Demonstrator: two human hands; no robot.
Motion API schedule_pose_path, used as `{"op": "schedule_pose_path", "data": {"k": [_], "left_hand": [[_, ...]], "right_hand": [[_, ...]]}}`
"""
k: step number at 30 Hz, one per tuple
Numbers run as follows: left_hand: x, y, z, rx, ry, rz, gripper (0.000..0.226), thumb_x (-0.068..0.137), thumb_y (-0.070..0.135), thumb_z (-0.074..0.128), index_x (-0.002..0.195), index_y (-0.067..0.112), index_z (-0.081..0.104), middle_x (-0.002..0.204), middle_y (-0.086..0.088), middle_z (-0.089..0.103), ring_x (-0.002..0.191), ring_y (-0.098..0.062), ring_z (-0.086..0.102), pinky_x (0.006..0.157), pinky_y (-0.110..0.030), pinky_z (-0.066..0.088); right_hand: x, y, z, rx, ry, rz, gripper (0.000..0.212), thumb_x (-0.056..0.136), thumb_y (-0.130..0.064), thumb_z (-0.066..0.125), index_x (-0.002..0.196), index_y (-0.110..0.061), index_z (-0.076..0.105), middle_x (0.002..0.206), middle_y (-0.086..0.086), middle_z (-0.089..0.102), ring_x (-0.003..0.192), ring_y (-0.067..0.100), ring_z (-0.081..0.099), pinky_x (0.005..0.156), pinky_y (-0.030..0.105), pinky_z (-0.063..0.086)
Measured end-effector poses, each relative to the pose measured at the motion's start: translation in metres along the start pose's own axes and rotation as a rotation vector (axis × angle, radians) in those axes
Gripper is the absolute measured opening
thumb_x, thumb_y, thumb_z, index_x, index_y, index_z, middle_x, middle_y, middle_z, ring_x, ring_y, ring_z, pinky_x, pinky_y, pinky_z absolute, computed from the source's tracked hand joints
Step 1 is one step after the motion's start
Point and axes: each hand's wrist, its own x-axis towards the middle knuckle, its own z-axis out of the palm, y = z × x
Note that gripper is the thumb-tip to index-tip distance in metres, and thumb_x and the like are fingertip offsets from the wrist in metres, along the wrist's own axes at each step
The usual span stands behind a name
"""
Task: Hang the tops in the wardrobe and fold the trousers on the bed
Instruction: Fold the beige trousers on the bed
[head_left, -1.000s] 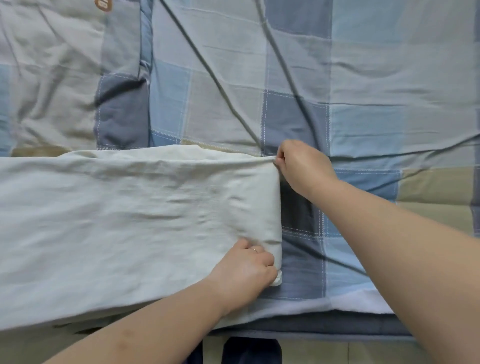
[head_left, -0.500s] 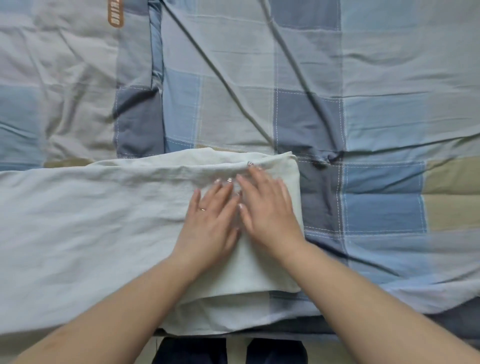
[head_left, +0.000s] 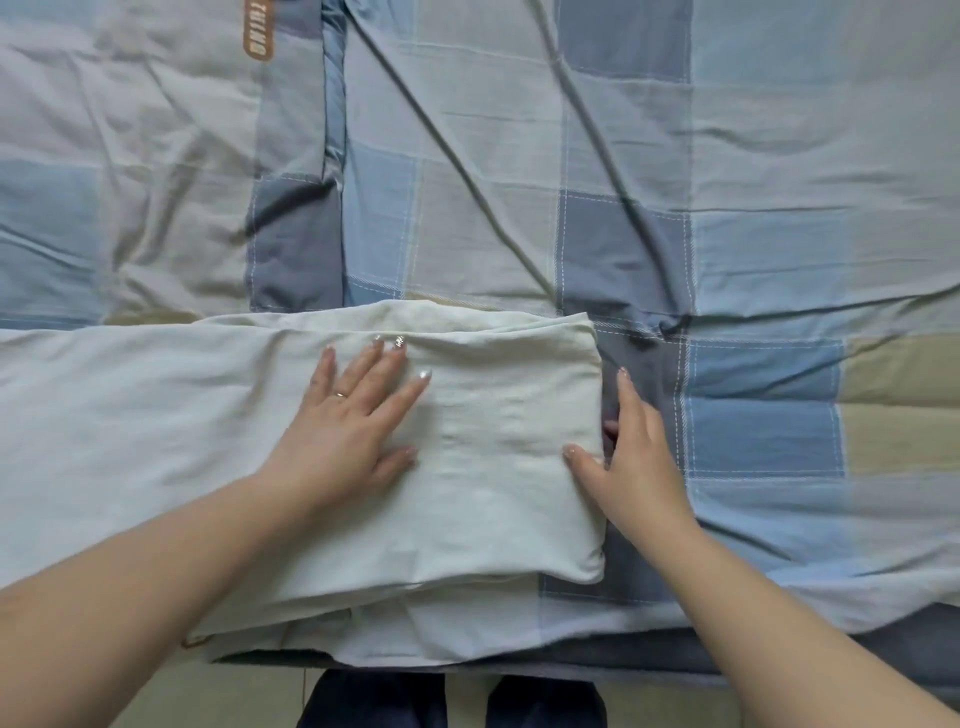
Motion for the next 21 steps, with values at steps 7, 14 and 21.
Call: {"op": "schedule_pose_path", "data": {"k": [7,14,21], "left_hand": [[-0.023,0.039,0.019,-0.158,-0.279,0.063,0.066,0.090,0.046,0.055,0.149,0.031,0.027,0.160,0.000,0.014,0.148,-0.019,0.008,0.118,-0.042,0.000],[0.001,0.022,-0.060,-1.915,-0.043,-0.655,0.040,0.082,0.049,0.064,0.116,0.029,0.062,0.114,0.006,0.070,0.106,-0.009,0.066,0.087,-0.037,0.053],[-0.030,-0.055,-0.129,-1.898,-0.104,-0.507,0.041,0.080,0.045,0.063,0.113,0.021,0.065,0.105,0.000,0.070,0.090,-0.011,0.067,0.065,-0.025,0.054]], "right_hand": [[-0.019,-0.029,-0.005,0.579,-0.248,0.228,0.042,0.082,-0.005,0.066,0.118,-0.022,0.052,0.114,0.000,0.067,0.103,0.014,0.063,0.096,0.038,0.048],[-0.057,-0.132,0.003,0.653,-0.356,-0.053,0.070,0.069,-0.019,0.058,0.133,-0.034,0.036,0.101,-0.009,0.069,0.089,0.006,0.067,0.076,0.026,0.052],[-0.087,-0.233,0.048,0.281,-0.379,-0.221,0.084,0.072,-0.035,0.049,0.144,-0.046,0.006,0.081,-0.025,0.052,0.074,0.001,0.053,0.068,0.020,0.042]]}}
